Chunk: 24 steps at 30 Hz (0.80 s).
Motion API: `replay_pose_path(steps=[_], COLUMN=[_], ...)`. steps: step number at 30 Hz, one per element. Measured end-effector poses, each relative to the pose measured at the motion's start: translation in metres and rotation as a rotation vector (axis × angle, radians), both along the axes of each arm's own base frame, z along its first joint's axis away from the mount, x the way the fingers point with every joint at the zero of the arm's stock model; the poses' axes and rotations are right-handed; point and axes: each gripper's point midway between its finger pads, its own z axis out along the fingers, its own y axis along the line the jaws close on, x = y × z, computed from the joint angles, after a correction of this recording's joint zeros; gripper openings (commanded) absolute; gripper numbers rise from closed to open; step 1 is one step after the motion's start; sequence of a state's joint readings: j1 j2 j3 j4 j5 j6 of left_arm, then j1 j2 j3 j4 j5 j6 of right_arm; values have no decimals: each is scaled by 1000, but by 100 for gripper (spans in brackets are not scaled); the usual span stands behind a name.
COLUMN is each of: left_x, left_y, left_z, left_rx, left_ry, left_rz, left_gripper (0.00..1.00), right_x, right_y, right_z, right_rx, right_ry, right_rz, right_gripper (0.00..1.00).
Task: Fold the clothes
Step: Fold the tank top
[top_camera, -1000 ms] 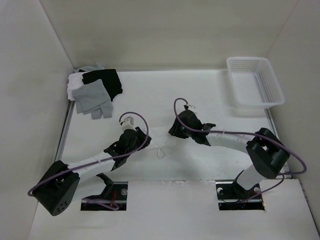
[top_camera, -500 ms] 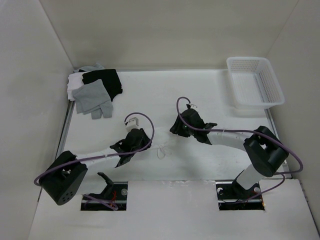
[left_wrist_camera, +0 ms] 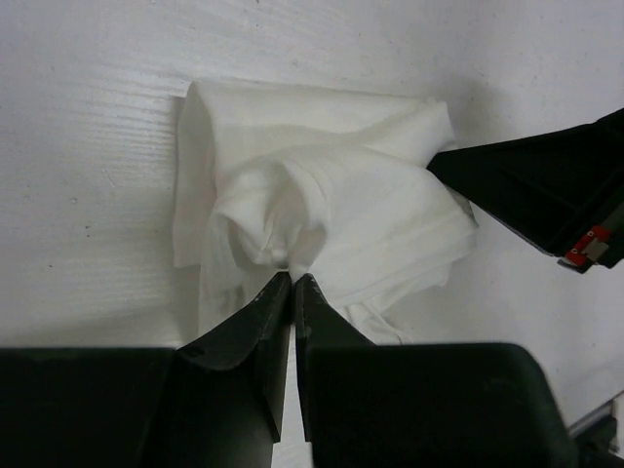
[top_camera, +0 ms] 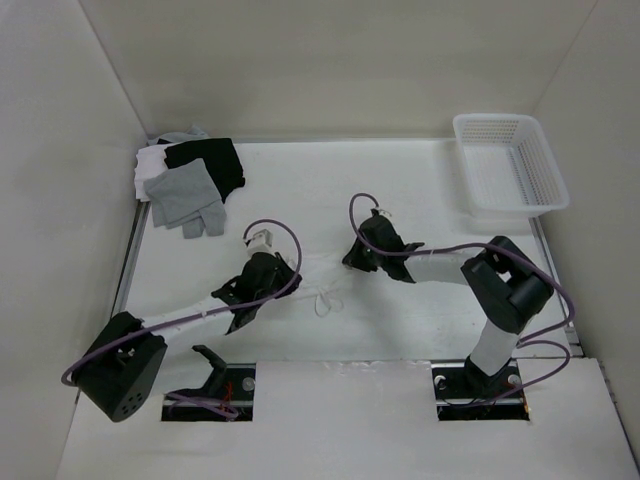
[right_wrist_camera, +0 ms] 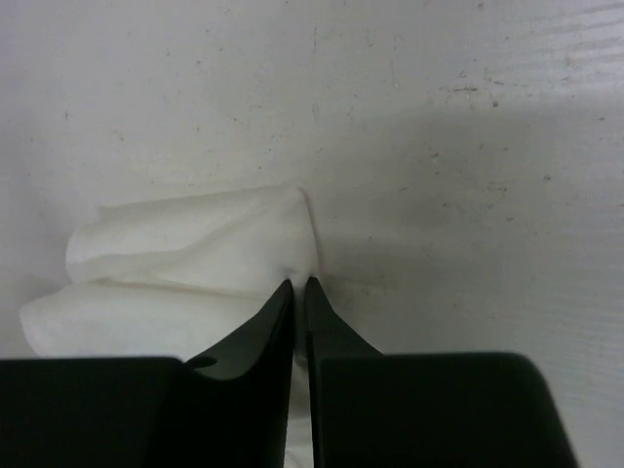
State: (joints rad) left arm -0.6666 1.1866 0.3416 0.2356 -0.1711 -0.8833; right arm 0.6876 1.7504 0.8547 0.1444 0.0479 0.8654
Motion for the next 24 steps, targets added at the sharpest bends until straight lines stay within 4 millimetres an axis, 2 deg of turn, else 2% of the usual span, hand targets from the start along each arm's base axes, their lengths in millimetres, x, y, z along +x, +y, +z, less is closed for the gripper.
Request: replay_pose_path(steps=[4, 9, 11, 14, 16, 19, 22, 24], left_x=[6, 7, 5, 0, -3, -3, -3, -4], left_y=[14, 29, 29, 27, 26, 25, 23, 21], left_z=[5, -2, -6, -18, -21, -10, 18, 40], left_rx=[-46, -80, -87, -79, -80, -101, -139, -156], left_ry=[5, 45, 66, 112, 130, 103, 31, -28], left_rz=[30, 55, 46, 29, 23, 17, 9, 6], left_gripper=[2, 4, 11, 30, 35, 31, 24, 23], right_x=[4, 0, -2, -1, 0, -1, -5, -6], right_y=[-8, -17, -18, -18, -18, -21, -25, -26], right_z=[-3, -3, -3, -2, 2, 9, 22, 35], right_rx=[23, 38, 41, 45, 46, 43, 49, 55], right_ry=[-5, -9, -10, -15, -28, -44, -67, -92], right_rz=[-37, -60, -62, -62, -58, -55, -51, -49], right_gripper=[7, 10, 15, 33, 40, 42, 44, 39])
